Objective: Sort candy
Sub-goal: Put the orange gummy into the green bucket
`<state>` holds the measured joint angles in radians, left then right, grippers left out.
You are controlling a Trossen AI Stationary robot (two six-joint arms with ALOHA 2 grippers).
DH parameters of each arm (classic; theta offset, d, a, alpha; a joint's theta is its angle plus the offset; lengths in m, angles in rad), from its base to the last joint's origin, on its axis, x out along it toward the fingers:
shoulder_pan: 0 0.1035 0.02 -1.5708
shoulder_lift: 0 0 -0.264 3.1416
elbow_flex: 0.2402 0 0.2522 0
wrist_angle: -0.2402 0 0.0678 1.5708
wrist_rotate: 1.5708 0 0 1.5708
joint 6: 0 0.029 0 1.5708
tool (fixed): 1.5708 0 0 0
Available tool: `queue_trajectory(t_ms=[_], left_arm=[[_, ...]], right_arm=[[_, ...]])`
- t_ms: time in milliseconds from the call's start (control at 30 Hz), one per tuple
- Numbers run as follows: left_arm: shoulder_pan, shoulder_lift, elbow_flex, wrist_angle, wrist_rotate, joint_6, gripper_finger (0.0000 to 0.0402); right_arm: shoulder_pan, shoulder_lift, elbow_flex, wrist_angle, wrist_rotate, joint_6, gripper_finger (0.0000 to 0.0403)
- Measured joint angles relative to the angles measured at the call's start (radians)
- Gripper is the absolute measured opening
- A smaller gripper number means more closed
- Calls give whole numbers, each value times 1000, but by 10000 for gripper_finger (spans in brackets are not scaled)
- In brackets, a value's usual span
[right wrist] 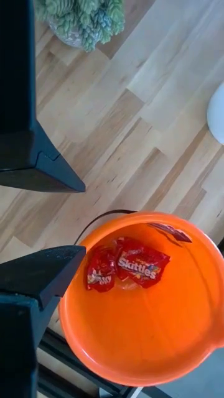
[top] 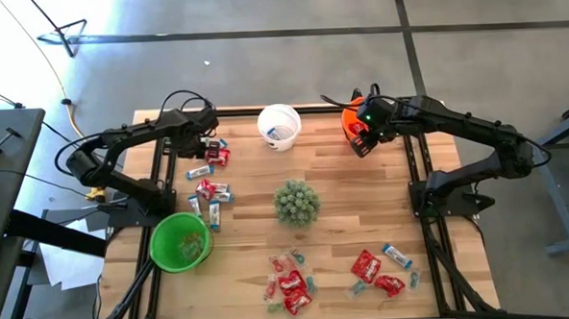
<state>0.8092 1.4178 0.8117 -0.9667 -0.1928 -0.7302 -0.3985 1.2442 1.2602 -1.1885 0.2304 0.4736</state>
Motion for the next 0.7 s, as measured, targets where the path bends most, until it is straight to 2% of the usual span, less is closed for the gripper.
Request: queue_trajectory(t_ms=[200,400,700], left_arm=[[42,0,-34,97,0,-48,84],[82,0,-34,100,-9,-157,84],[89,0,-34,99,-1,-205,84]], right_arm=[[-1,0,0,0,-2,-2,144],[-1,0,0,0,-3,-27,144],[-40,0,0,-57,-2,-56,144]])
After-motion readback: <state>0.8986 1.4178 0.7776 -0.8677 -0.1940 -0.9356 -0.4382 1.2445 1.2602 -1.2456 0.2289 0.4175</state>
